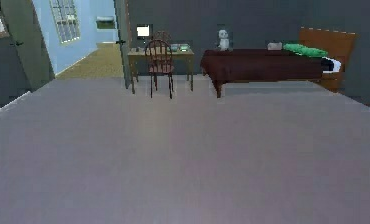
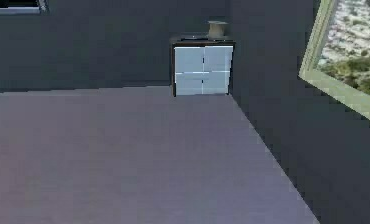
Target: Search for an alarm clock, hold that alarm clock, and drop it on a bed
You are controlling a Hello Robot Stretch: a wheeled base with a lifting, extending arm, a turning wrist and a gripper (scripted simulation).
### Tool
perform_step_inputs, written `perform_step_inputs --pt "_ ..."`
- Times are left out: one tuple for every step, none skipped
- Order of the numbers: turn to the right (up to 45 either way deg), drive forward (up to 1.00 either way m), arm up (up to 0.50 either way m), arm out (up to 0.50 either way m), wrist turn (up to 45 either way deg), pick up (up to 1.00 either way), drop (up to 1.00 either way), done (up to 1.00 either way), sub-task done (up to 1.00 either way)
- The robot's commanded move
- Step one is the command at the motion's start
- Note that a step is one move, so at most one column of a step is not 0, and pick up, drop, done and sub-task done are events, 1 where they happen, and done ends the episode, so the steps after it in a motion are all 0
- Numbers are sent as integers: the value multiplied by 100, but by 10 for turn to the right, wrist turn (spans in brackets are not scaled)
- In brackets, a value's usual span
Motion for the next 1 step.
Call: perform_step_inputs --pt "0 100 0 0 0 0 0 0 0"
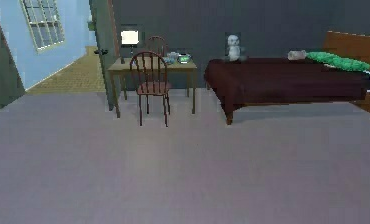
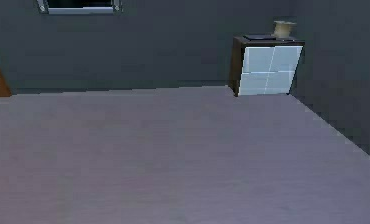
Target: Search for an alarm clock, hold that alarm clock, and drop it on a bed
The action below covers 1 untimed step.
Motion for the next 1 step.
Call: perform_step_inputs --pt "30 0 0 0 0 0 0 0 0"
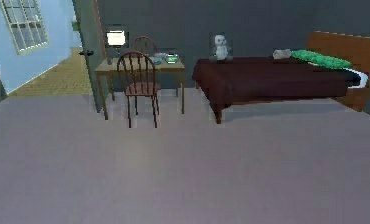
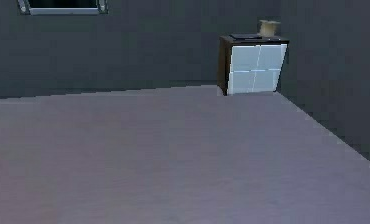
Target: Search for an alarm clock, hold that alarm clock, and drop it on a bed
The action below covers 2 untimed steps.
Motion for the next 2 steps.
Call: perform_step_inputs --pt "0 100 0 0 0 0 0 0 0" --pt "0 100 0 0 0 0 0 0 0"
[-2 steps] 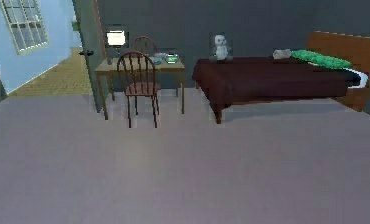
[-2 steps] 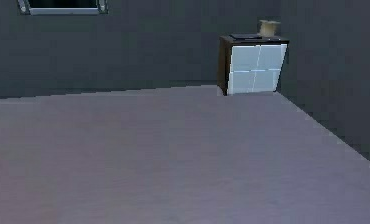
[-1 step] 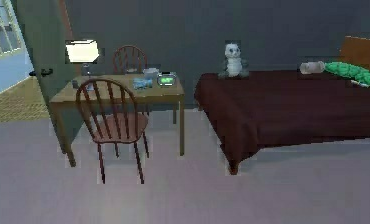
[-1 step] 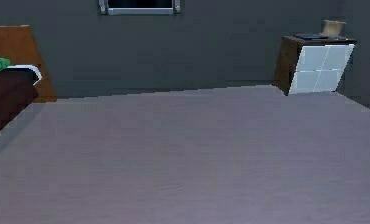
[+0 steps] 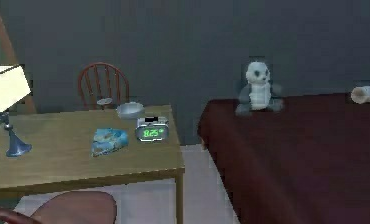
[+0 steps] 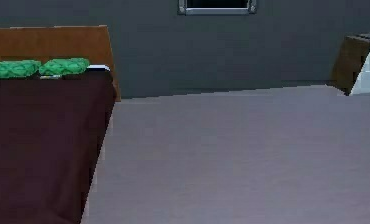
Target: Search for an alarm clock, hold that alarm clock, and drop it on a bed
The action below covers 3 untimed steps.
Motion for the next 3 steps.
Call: perform_step_inputs --pt "-450 0 0 0 0 0 0 0 0" --pt "-450 0 0 0 0 0 0 0 0" --pt "-90 0 0 0 0 0 0 0 0"
